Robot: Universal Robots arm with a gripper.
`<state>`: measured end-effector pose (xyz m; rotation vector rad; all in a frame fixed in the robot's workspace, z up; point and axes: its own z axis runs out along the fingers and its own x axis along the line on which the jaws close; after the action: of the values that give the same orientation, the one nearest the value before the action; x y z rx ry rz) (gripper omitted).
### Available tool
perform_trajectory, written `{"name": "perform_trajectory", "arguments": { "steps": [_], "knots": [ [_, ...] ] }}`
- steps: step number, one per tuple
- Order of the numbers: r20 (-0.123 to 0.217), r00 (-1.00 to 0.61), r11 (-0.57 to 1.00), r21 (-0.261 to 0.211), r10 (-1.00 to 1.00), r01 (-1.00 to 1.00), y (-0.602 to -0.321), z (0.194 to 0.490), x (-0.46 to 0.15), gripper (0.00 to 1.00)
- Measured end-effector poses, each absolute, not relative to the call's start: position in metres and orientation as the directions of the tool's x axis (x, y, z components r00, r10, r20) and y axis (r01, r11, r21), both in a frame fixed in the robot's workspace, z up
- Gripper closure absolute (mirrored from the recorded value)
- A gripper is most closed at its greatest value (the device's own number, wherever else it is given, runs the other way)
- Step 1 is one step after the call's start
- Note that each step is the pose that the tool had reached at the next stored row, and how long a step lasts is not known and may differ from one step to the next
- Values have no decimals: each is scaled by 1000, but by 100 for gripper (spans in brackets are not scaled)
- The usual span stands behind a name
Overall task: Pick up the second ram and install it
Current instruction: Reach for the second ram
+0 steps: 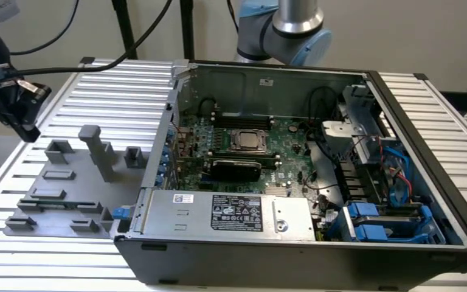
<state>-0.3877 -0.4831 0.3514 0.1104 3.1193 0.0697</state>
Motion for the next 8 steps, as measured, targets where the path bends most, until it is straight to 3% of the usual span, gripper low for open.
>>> {"name": "perform_trajectory", "arguments": {
  "steps": [8],
  "knots": [
    [-17, -997, 997, 41, 70, 70, -486, 349, -390, 89]
  ]
}}
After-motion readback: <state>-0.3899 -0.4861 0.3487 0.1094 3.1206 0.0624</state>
